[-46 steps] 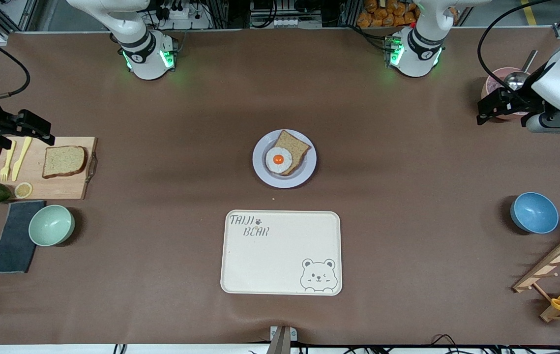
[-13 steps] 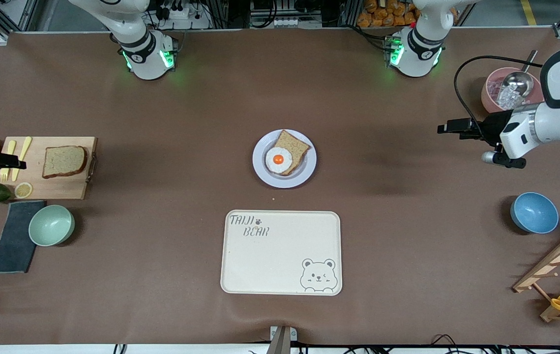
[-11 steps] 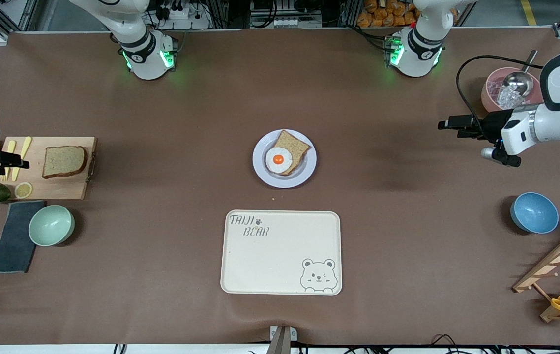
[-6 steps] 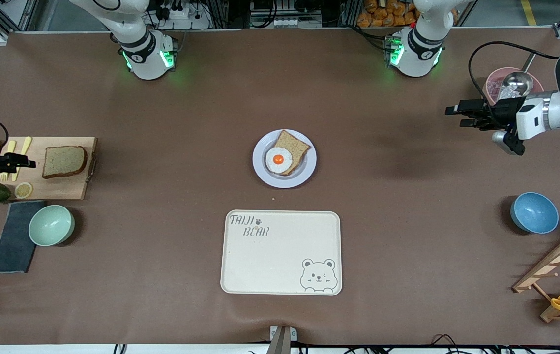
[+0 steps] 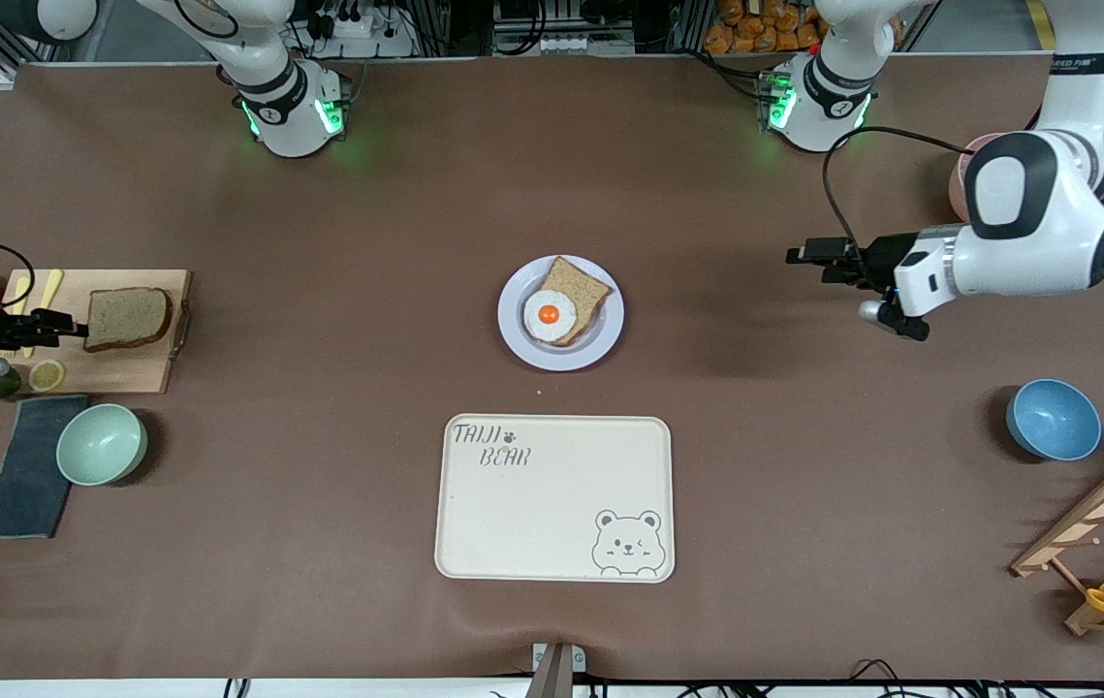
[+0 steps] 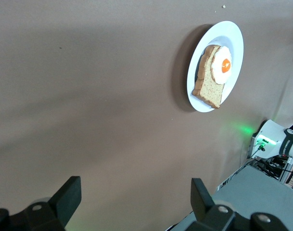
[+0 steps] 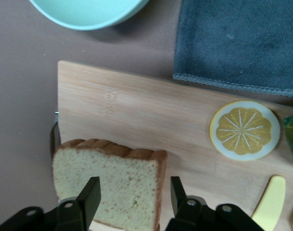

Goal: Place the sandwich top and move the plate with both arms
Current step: 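Grasp the bread slice edge with the right gripper while the left gripper advances, then carry the bread slice to the plate and lay it on the egg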

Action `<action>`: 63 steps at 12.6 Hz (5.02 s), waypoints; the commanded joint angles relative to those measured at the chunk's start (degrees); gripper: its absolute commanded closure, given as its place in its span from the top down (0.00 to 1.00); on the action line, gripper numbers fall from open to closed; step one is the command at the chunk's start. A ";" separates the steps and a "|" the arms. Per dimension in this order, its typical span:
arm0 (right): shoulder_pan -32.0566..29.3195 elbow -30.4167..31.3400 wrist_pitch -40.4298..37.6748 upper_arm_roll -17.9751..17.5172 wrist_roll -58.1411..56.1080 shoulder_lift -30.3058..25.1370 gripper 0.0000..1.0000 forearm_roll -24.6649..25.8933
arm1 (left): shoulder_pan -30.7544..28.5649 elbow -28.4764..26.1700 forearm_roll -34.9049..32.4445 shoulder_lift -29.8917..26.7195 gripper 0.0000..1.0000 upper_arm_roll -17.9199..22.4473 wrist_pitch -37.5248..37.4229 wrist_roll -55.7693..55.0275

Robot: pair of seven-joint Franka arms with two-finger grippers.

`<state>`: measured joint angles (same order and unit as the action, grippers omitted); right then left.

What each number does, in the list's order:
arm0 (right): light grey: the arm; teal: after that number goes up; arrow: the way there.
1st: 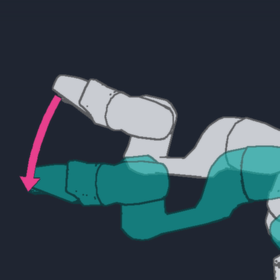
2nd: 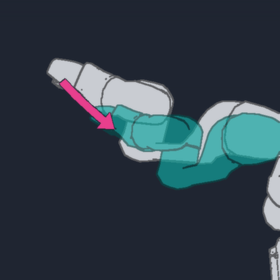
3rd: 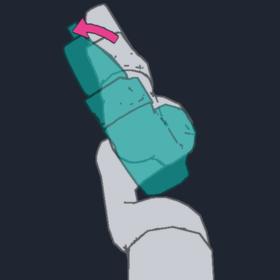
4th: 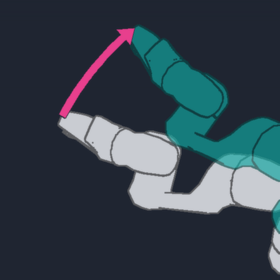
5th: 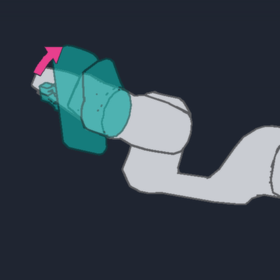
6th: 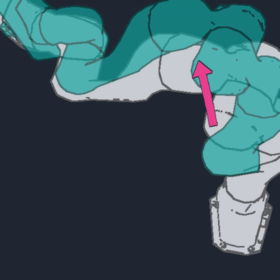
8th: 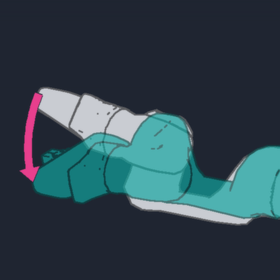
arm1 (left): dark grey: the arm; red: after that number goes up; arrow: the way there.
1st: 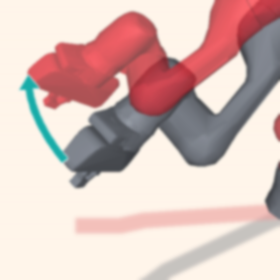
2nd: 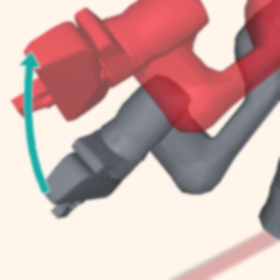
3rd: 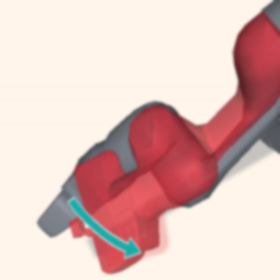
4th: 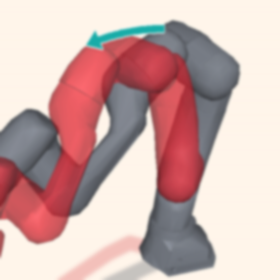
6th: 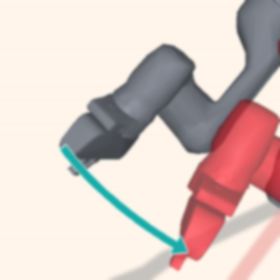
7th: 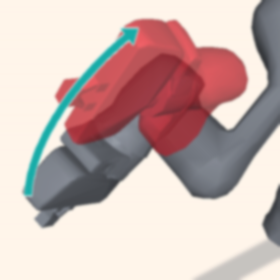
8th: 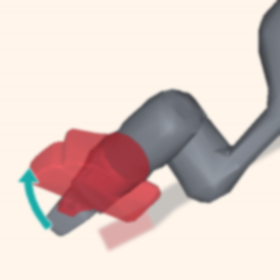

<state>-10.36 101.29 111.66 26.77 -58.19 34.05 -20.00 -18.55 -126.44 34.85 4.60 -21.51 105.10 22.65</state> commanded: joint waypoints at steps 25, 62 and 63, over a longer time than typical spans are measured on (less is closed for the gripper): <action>-1.68 -9.17 -16.89 1.01 -7.57 4.19 0.00 -8.83 | 1.85 2.34 0.57 5.24 1.00 -0.29 3.88 -1.91; 6.58 12.96 36.17 -68.42 70.48 3.57 0.00 -3.12 | 16.44 4.63 24.82 21.85 1.00 -0.29 22.69 -6.57; 7.02 13.49 36.43 -68.43 71.28 3.57 0.00 -3.12 | 16.53 5.15 25.00 23.25 1.00 -0.29 23.04 -6.04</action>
<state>-3.19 113.56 147.22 -40.84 10.65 38.14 -23.51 -2.15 -121.92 58.05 25.74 -21.85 126.91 14.34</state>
